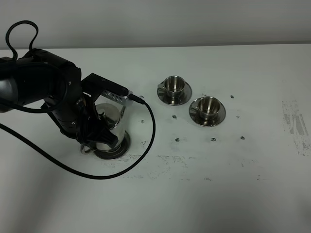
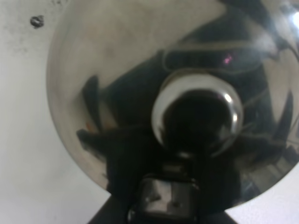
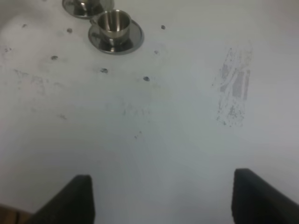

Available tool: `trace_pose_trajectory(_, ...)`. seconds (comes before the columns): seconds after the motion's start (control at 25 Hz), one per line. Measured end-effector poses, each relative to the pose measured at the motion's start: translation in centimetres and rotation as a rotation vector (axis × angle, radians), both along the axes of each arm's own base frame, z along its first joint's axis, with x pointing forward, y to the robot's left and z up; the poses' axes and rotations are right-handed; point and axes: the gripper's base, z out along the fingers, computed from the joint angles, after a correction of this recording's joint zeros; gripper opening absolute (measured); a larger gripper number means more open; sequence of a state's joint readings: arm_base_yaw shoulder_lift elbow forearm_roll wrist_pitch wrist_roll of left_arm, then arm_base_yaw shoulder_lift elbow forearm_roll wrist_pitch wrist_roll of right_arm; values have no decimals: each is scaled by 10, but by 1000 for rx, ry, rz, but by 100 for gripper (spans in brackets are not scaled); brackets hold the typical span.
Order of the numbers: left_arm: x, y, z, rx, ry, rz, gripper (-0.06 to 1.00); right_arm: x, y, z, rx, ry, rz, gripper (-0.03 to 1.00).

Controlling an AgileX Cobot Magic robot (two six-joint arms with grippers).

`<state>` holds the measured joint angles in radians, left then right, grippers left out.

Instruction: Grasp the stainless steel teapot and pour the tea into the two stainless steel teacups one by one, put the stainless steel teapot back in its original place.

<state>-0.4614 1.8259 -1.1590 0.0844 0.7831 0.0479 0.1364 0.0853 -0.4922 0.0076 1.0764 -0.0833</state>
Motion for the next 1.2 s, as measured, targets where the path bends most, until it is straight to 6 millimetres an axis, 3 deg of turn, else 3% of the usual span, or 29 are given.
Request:
trace_pose_trajectory(0.24,1,0,7,13,14,-32,18,0,0,0,0,0,0,59)
trace_pose_trajectory(0.52,22,-10,60,38,-20,-270,18,0,0,0,0,0,0,59)
trace_pose_trajectory(0.8,39,-4,104,64,-85,-473,18,0,0,0,0,0,0,59)
trace_pose_trajectory(0.96,48,9,112,115,-116,-533,18,0,0,0,0,0,0,59)
trace_pose_trajectory(1.2,60,21,108,177,-114,-743,18,0,0,0,0,0,0,59)
